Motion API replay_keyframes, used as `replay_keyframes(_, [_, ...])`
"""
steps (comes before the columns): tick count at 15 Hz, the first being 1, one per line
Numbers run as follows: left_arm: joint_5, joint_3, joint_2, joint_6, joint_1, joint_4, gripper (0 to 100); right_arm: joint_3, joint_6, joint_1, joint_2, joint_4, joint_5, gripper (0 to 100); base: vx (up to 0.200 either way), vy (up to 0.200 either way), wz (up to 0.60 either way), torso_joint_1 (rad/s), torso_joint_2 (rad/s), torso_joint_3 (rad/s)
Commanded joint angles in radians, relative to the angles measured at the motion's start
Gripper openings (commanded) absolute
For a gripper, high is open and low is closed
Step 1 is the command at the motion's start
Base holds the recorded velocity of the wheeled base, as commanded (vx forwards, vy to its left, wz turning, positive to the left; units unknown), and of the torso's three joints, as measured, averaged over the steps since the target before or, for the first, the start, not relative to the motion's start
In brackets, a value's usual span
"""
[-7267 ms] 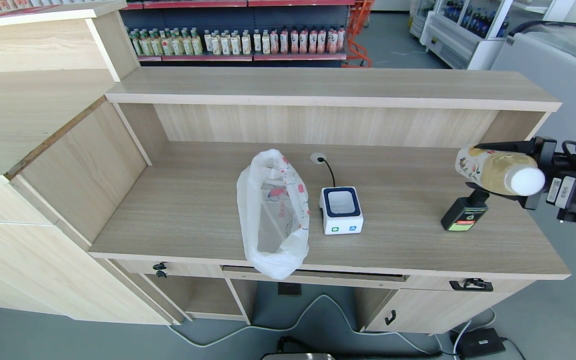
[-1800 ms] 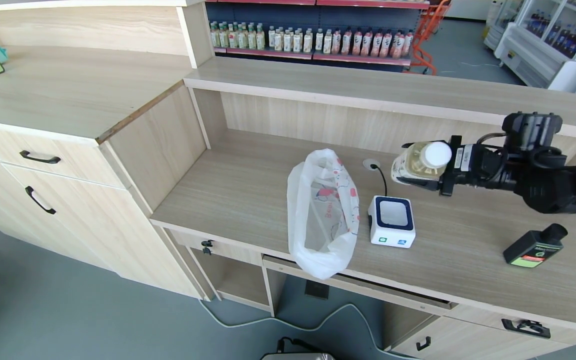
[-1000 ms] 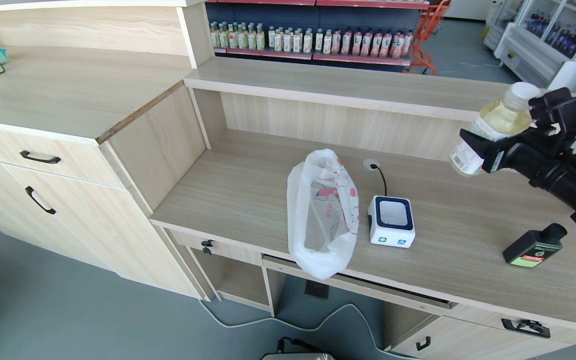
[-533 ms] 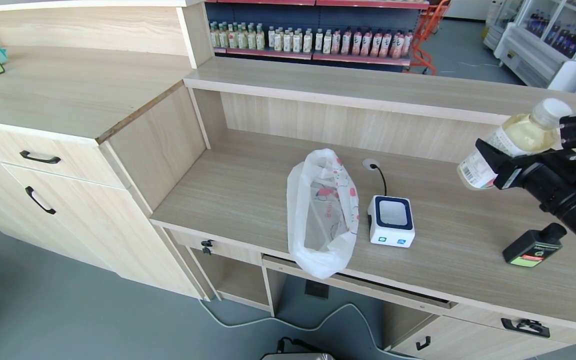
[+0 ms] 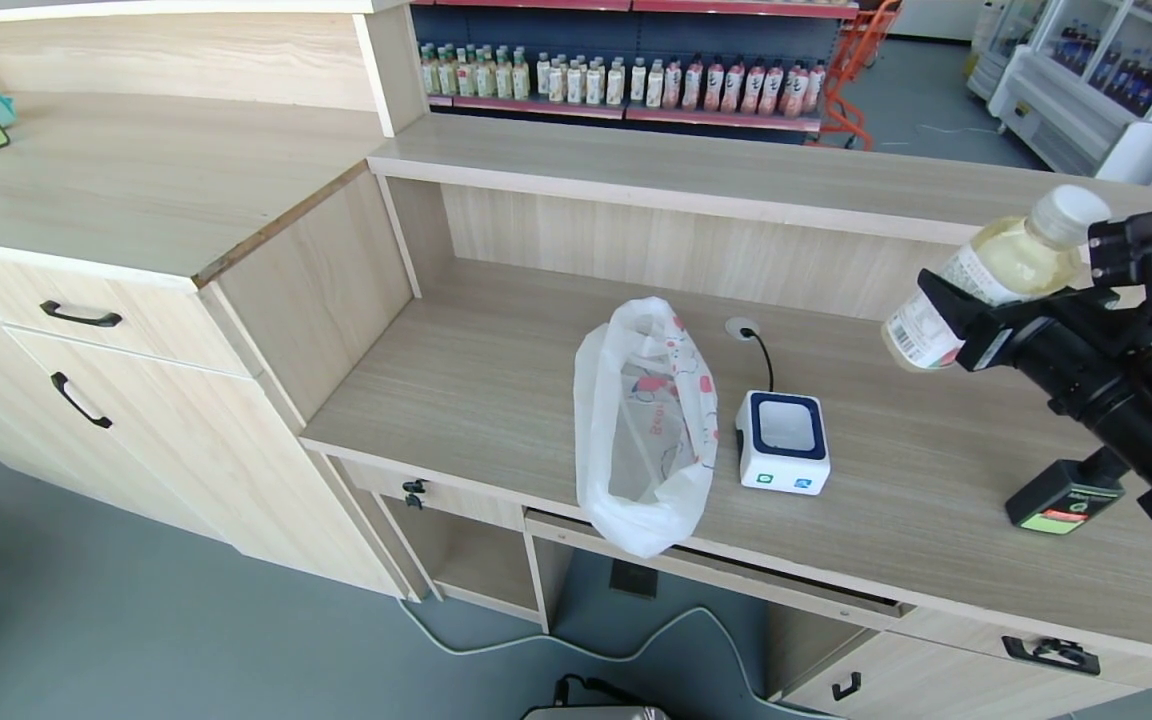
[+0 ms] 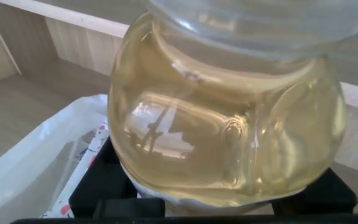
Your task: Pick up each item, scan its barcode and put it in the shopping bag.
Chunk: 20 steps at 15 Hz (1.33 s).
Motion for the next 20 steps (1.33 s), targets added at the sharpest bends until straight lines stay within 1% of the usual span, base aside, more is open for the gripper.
replay_keyframes(1, [-0.001, 0.0, 0.0, 0.0, 0.0, 0.0, 100, -0.009, -0.001, 0.003, 0.015, 0.003, 0.001, 0, 0.0, 0.2, 0.0, 0.002, 0.0, -0.002])
replay_keyframes(5, [-0.003, 0.0, 0.0, 0.0, 0.0, 0.0, 100, -0.075, -0.001, 0.006, 0.055, 0.018, 0.002, 0, 0.0, 0.2, 0.0, 0.002, 0.0, 0.001])
replay_keyframes(6, [-0.004, 0.0, 0.0, 0.0, 0.0, 0.0, 100, -0.11, -0.001, 0.011, 0.065, 0.047, 0.002, 0, 0.0, 0.2, 0.0, 0.002, 0.0, 0.002])
replay_keyframes(8, [-0.004, 0.0, 0.0, 0.0, 0.0, 0.0, 100, -0.135, 0.001, 0.025, 0.067, 0.089, 0.001, 0, 0.0, 0.2, 0.0, 0.002, 0.0, 0.005])
replay_keyframes(10, [-0.004, 0.0, 0.0, 0.0, 0.0, 0.0, 100, -0.167, 0.019, 0.057, 0.079, 0.129, -0.001, 0, 0.0, 0.2, 0.0, 0.005, 0.0, 0.005])
replay_keyframes(15, [-0.003, -0.001, 0.0, 0.0, 0.0, 0.0, 100, -0.218, 0.024, 0.134, 0.18, 0.148, 0.004, 0, 0.0, 0.0, 0.0, 0.0, 0.0, 0.0])
replay_keyframes(16, [-0.003, 0.0, 0.0, 0.0, 0.0, 0.0, 100, -0.251, 0.022, 0.168, 0.223, 0.148, 0.002, 0, 0.0, 0.0, 0.0, 0.0, 0.0, 0.0])
replay_keyframes(20, [-0.003, 0.0, 0.0, 0.0, 0.0, 0.0, 100, -0.267, 0.024, 0.237, 0.308, 0.159, 0.002, 0, 0.0, 0.0, 0.0, 0.0, 0.0, 0.0])
